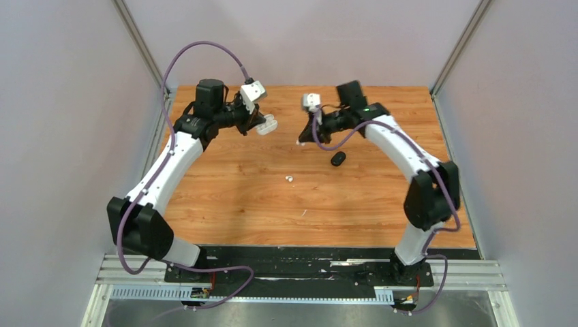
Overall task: Insert the wireless bluetooth earbuds into the charging case
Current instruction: Pick up the left earbud from the center of the board, then insert the left earbud into the left side groove of the charging case.
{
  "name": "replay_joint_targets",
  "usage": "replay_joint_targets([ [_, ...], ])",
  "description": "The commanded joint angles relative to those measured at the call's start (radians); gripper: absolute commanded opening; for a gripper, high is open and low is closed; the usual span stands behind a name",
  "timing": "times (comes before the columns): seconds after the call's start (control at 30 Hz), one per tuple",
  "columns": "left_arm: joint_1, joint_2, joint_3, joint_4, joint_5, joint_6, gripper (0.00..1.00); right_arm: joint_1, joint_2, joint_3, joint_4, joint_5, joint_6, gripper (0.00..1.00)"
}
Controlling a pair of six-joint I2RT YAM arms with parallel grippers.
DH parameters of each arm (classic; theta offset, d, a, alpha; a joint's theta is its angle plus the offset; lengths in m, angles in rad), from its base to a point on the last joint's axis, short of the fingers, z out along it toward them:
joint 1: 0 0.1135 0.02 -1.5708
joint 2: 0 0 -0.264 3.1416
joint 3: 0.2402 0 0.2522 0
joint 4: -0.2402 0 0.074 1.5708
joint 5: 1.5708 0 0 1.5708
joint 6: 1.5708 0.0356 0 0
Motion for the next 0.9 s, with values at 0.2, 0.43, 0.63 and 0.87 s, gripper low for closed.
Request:
replay_joint_targets([
  [0.2,-0.032,0.157,0.174,-0.023,0.137,0.149,0.00,-0.031,-0.202,0.221,0.104,-0.147,-0.056,0.00],
  [0.43,-0.047,0.159,0.211,-0.048,0.244,0.111,0.00,0.051,-0.143,0.236,0.143,-0.152,-0.134,0.00],
  [0.63,-0.048,0.154,0.238,-0.084,0.307,0.047,0.00,0.072,-0.129,0.214,0.167,-0.159,-0.147,0.00],
  [0.87,-0.057,0.135,0.235,-0.092,0.329,0.029,0.00,0.084,-0.127,0.187,0.173,-0.138,-0.204,0.00],
])
